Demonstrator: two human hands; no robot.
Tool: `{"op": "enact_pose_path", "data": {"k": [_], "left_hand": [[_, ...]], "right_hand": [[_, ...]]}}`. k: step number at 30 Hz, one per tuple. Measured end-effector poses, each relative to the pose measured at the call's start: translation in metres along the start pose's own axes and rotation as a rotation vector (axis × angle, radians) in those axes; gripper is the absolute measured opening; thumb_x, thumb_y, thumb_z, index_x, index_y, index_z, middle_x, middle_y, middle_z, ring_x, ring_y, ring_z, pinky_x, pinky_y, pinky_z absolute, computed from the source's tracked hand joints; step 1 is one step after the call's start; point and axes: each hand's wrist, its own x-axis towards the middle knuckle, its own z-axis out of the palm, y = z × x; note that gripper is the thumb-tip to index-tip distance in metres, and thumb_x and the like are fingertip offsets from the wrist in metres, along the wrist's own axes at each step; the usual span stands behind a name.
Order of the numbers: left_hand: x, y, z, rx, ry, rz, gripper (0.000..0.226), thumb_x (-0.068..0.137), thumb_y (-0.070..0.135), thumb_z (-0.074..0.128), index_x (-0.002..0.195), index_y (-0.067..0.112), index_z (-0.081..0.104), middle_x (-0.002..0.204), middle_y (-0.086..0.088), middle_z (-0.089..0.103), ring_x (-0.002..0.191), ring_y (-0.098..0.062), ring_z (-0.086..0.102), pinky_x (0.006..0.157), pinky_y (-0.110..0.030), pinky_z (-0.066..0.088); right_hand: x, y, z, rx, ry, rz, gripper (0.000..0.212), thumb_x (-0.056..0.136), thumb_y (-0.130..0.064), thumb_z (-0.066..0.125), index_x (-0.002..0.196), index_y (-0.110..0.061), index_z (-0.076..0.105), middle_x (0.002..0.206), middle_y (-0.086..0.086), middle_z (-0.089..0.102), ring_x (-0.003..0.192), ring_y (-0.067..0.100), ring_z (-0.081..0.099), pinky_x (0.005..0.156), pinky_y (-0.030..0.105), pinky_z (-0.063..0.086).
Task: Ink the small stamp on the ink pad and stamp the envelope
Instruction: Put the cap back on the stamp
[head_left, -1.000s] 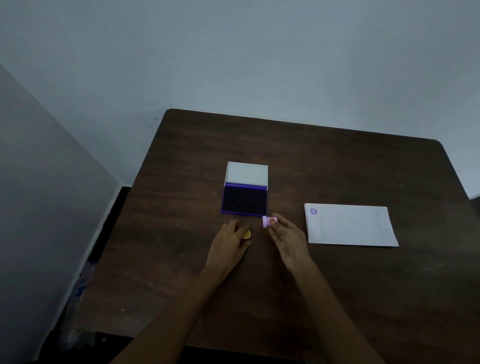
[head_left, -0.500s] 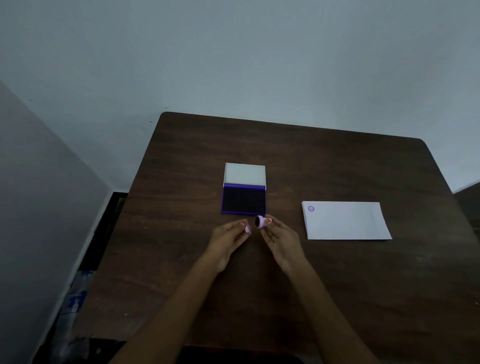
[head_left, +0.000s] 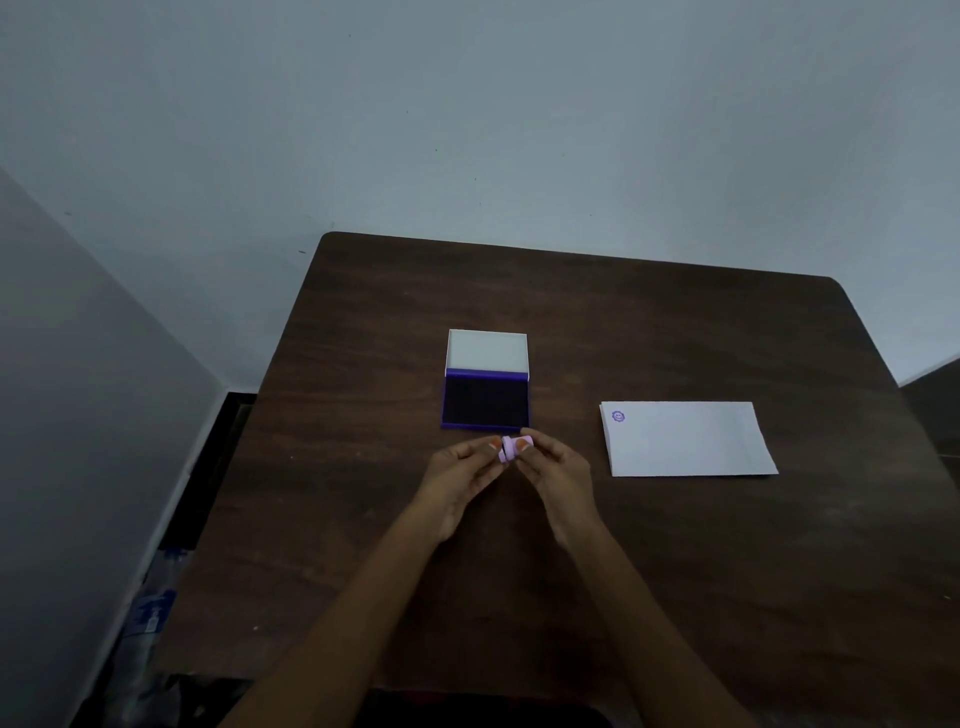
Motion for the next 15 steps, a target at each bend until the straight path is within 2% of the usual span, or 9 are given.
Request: {"op": "enact_pose_path", "data": {"k": [2, 6, 11, 13, 15], "left_hand": [[-0.001, 0.000, 0.002, 0.012, -0.004, 0.000, 0.022, 0.080, 0.009, 0.061, 0.102, 0.008, 0.064, 0.100, -0.012, 0.067, 0.092, -0.019, 0.065, 0.075, -0.026, 0.053], [-0.002, 0.005, 0.006, 0.024, -0.029, 0.004, 0.020, 0.073, 0.011, 0.068, 0.093, 0.010, 0.069, 0.089, -0.006, 0.073, 0.085, -0.014, 0.068, 0.066, -0.021, 0.055], [0.000, 0.008, 0.009, 0.086, -0.029, 0.059, 0.013, 0.073, 0.013, 0.068, 0.085, 0.015, 0.071, 0.091, -0.003, 0.072, 0.091, -0.015, 0.066, 0.069, -0.022, 0.053], [0.002, 0.010, 0.011, 0.142, -0.027, 0.105, 0.012, 0.074, 0.013, 0.068, 0.085, 0.017, 0.071, 0.092, -0.001, 0.072, 0.091, -0.012, 0.064, 0.065, -0.018, 0.052], [0.003, 0.010, 0.012, 0.183, -0.010, 0.131, 0.016, 0.074, 0.014, 0.069, 0.090, 0.015, 0.070, 0.098, -0.004, 0.069, 0.095, -0.014, 0.062, 0.071, -0.021, 0.051]], "right_hand": [[-0.001, 0.000, 0.001, -0.034, 0.004, -0.045, 0.023, 0.077, -0.017, 0.067, 0.099, -0.016, 0.063, 0.089, -0.003, 0.066, 0.089, 0.012, 0.061, 0.078, 0.025, 0.049], [-0.002, -0.002, 0.000, -0.089, -0.004, -0.077, 0.025, 0.073, -0.017, 0.071, 0.096, -0.018, 0.064, 0.099, 0.004, 0.067, 0.095, 0.018, 0.060, 0.088, 0.034, 0.048], [0.003, -0.007, -0.001, -0.131, -0.030, -0.125, 0.028, 0.072, -0.015, 0.071, 0.099, -0.018, 0.062, 0.094, -0.002, 0.064, 0.090, 0.010, 0.058, 0.073, 0.020, 0.045], [0.005, -0.007, -0.001, -0.126, -0.020, -0.117, 0.030, 0.073, -0.017, 0.071, 0.101, -0.016, 0.062, 0.097, 0.001, 0.065, 0.092, 0.013, 0.059, 0.078, 0.025, 0.047], [0.007, -0.007, -0.001, -0.116, 0.000, -0.095, 0.031, 0.074, -0.020, 0.071, 0.103, -0.015, 0.062, 0.100, 0.004, 0.066, 0.094, 0.016, 0.060, 0.084, 0.031, 0.049]]}}
